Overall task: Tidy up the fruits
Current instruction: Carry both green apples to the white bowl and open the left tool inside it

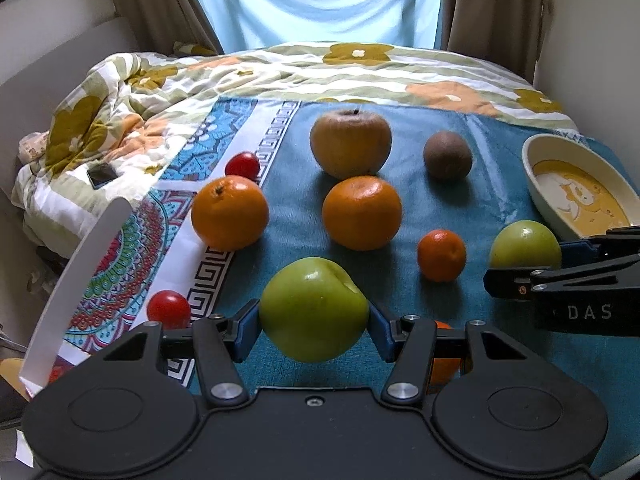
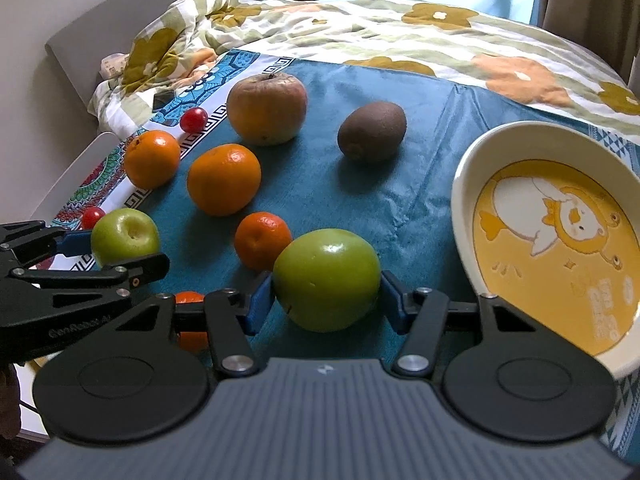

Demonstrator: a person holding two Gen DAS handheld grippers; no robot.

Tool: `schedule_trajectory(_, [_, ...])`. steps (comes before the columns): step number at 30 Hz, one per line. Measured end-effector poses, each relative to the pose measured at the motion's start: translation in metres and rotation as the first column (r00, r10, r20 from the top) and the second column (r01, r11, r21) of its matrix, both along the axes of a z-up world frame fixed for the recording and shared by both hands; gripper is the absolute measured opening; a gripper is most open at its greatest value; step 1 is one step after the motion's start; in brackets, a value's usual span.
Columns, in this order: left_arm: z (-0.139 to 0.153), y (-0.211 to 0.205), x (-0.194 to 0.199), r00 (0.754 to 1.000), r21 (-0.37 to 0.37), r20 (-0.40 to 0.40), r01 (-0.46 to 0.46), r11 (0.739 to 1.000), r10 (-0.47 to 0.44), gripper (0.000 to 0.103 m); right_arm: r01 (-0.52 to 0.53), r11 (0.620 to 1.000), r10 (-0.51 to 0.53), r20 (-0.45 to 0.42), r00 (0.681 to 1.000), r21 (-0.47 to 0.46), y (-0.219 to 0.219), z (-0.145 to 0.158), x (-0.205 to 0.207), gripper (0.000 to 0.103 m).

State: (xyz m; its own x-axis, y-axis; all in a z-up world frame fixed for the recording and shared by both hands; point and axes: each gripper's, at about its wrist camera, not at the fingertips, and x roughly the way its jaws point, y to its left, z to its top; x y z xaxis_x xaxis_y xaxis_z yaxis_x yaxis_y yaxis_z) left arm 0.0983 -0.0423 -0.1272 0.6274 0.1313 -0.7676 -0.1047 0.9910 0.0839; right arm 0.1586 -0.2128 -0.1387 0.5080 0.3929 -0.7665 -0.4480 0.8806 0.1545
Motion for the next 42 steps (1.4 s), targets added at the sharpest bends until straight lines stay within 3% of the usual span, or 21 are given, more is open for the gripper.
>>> schedule_trajectory(12, [0.061, -0.041, -0.012, 0.995, 0.023, 0.068, 0.078, 0.997, -0.08, 0.06, 0.09, 0.995, -0.091, 0.042, 0.995, 0.034, -0.057, 0.054, -0.023, 0.071])
schedule_trajectory(20, [0.092, -0.085, 0.011, 0.965, 0.022, 0.139, 0.222, 0.975, -0.223, 0.06, 0.211, 0.977, -0.212, 0.077, 0.974, 0.02, -0.116, 0.082, -0.031, 0.071])
schedule_trajectory(30, [0.089, -0.137, 0.067, 0.888, 0.017, 0.145, 0.438, 0.899, -0.436, 0.06, 0.409, 0.913, -0.407, 0.105, 0.908, 0.003, -0.171, 0.089, -0.017, 0.071])
schedule_trajectory(42, [0.039, -0.193, 0.144, 0.788, 0.039, 0.054, 0.612, 0.79, -0.613, 0.06, 0.545, 0.839, -0.543, 0.069, 0.837, -0.006, -0.195, 0.078, 0.019, 0.071])
